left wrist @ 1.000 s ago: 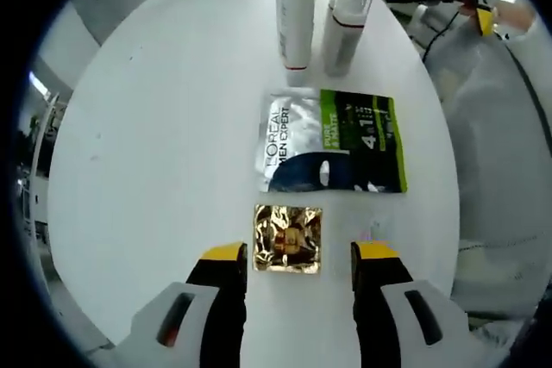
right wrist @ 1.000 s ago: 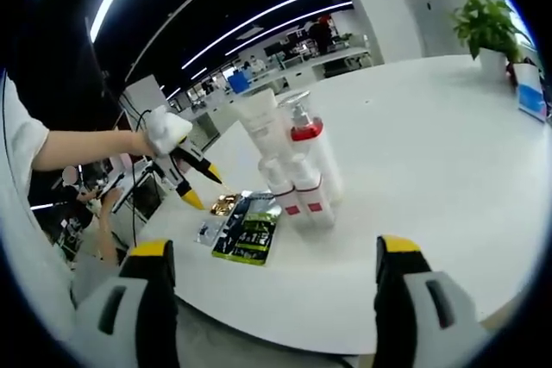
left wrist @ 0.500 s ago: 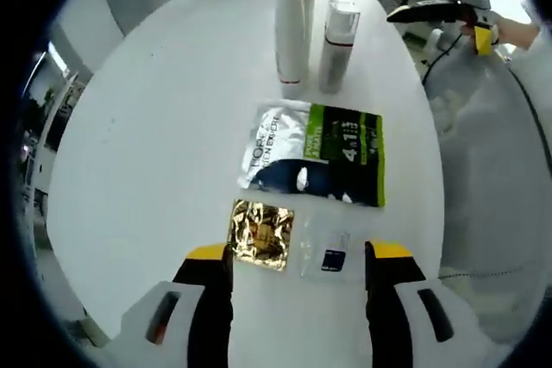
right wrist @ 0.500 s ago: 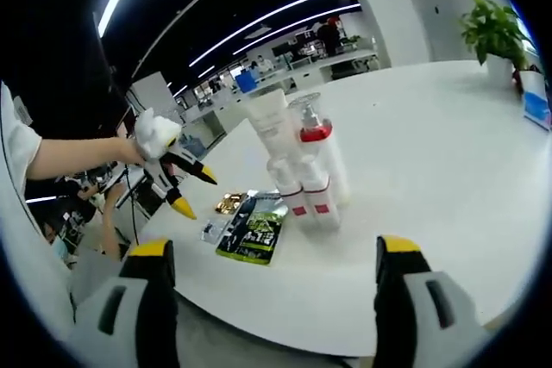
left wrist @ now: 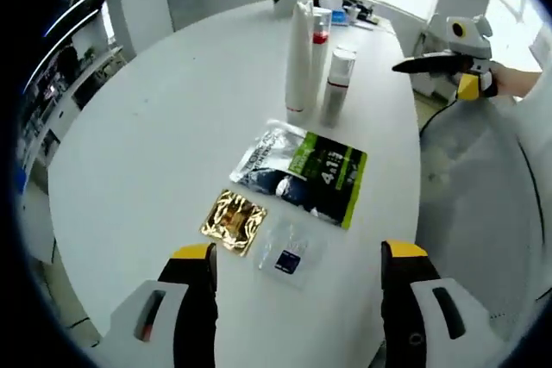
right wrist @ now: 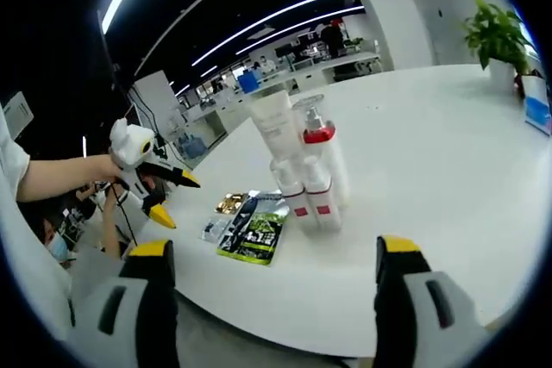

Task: Arrange the skincare products in the storage area until every visible bottle or jar stands upright without overlapping.

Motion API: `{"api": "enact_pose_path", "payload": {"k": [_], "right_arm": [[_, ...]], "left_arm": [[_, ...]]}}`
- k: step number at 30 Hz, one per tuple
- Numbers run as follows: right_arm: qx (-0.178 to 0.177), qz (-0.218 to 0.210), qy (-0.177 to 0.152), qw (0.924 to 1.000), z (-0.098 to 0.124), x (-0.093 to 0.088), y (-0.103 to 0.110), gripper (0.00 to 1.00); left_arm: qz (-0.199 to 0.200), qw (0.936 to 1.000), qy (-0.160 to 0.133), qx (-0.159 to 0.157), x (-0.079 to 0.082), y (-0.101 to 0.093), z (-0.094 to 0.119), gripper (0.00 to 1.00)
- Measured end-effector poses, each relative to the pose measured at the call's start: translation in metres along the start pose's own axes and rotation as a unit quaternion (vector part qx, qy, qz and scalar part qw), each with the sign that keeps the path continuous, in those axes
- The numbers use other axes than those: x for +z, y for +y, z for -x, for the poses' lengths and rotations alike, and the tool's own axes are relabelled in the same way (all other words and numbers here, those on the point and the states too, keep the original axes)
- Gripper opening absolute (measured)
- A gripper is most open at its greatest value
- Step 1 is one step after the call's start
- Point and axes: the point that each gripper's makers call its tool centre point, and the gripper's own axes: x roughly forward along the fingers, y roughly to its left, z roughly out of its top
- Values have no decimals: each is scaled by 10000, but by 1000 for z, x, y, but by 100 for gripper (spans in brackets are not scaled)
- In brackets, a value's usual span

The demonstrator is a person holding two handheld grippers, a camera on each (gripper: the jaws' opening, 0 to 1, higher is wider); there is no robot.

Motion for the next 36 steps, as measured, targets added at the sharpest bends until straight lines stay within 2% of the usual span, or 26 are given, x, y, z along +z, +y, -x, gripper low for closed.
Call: {"api": "enact_pose_path", "payload": {"k": [4, 8, 14, 21, 26, 30, 33, 34, 36], "right_arm": [[15, 56, 17, 10000, 0, 0, 1, 97], [21, 160, 47, 9999, 0, -1, 3, 97], [35, 153, 93, 9998, 0, -3, 4, 97], [29, 324, 166, 9993, 0, -5, 7, 97], [20, 327, 154, 9993, 1, -4, 7, 97], [7, 315, 142, 9994, 1, -4, 6, 97], [2, 310, 137, 9994, 1, -3, 6, 97], [0, 305, 140, 9994, 1, -4, 6, 97], [3, 301, 140, 9994, 1, -4, 6, 97]], "left_arm": [[340, 9987, -356, 149, 3, -5, 7, 81], [774, 9933, -803, 312, 6, -8, 16, 86], [1210, 9844, -1126, 605, -2, -11, 25, 96], [1531, 9753, -1334, 871, -13, -21, 32, 97], [1917, 9584, -1772, 1153, -17, -25, 42, 97], [2104, 9396, -2283, 1443, -16, -28, 51, 97], [2172, 9339, -2371, 1564, -20, -33, 51, 97], [2213, 9299, -2424, 1660, -22, -32, 52, 97], [2202, 9303, -2378, 1716, -25, -32, 50, 97]]}}
